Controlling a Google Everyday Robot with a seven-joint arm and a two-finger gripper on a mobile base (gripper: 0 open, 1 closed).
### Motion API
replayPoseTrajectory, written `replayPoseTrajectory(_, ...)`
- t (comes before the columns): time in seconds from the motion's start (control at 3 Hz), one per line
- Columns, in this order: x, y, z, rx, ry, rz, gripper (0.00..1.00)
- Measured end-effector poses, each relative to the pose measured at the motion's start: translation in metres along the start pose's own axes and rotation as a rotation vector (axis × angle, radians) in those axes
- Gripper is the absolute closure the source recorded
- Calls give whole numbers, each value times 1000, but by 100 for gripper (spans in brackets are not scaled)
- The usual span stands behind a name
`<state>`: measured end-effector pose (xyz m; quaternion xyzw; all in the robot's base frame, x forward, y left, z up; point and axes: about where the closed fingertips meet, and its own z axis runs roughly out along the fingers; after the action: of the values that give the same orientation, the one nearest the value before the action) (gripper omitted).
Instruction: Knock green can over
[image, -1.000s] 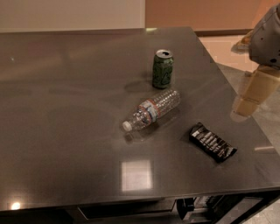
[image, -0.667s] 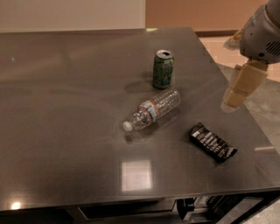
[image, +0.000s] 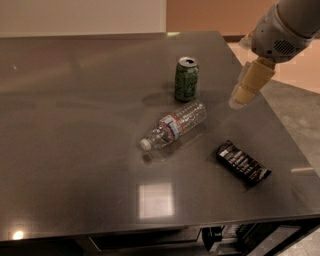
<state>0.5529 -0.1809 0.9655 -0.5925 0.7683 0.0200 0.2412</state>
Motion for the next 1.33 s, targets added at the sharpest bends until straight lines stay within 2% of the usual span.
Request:
replayPoseTrajectory(0.67, -22, -49, 46, 1, -90, 64, 0)
replayPoseTrajectory(1.33, -36, -82, 101, -60, -191, 169, 0)
